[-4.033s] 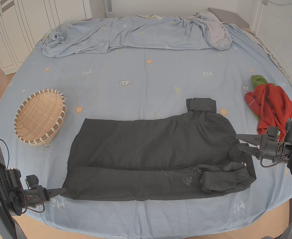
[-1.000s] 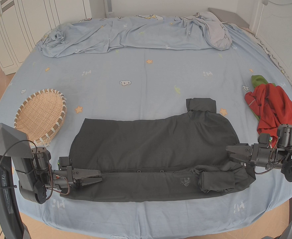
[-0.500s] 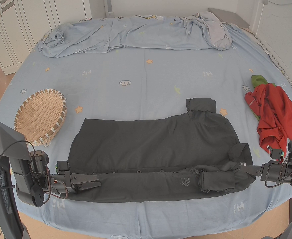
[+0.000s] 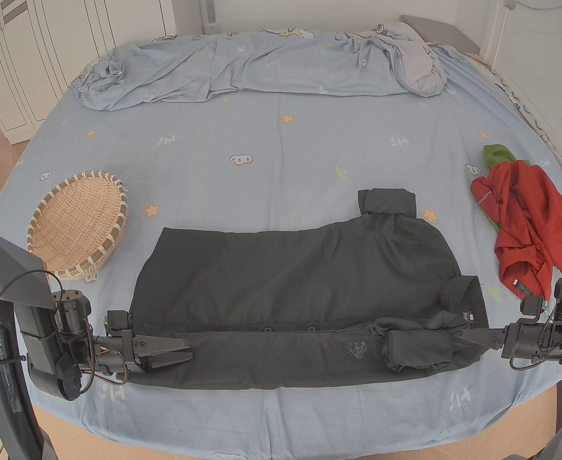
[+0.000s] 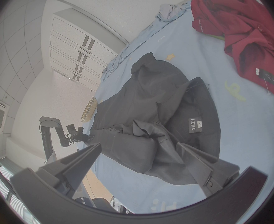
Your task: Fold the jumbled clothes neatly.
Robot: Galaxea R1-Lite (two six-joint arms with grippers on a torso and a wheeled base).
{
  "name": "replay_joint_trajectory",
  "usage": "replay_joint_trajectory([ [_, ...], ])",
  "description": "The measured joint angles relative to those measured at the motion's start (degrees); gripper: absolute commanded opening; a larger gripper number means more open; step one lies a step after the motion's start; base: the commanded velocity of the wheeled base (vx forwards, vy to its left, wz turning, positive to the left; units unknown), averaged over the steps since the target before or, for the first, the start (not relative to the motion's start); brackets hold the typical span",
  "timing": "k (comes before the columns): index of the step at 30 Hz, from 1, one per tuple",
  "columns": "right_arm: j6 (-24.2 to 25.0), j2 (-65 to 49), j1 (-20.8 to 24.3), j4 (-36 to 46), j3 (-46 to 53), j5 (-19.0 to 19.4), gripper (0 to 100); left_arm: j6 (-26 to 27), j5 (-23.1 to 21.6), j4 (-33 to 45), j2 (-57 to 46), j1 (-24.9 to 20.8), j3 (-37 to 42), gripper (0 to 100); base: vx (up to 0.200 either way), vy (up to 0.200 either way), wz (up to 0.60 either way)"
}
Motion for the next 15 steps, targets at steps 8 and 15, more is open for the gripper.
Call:
replay_joint_trajectory([
  [8, 0.0, 1.7, 0.1, -0.2, -1.7, -0.1, 100, -0.1, 0.0, 0.0, -0.4, 0.0, 0.0, 100, 0.0, 0.0, 0.0],
  [15, 0.0, 2.5, 0.1, -0.1, -2.3, -0.1, 100, -0.1, -0.1, 0.0, -0.5, 0.1, 0.1, 100, 0.0, 0.0, 0.0],
])
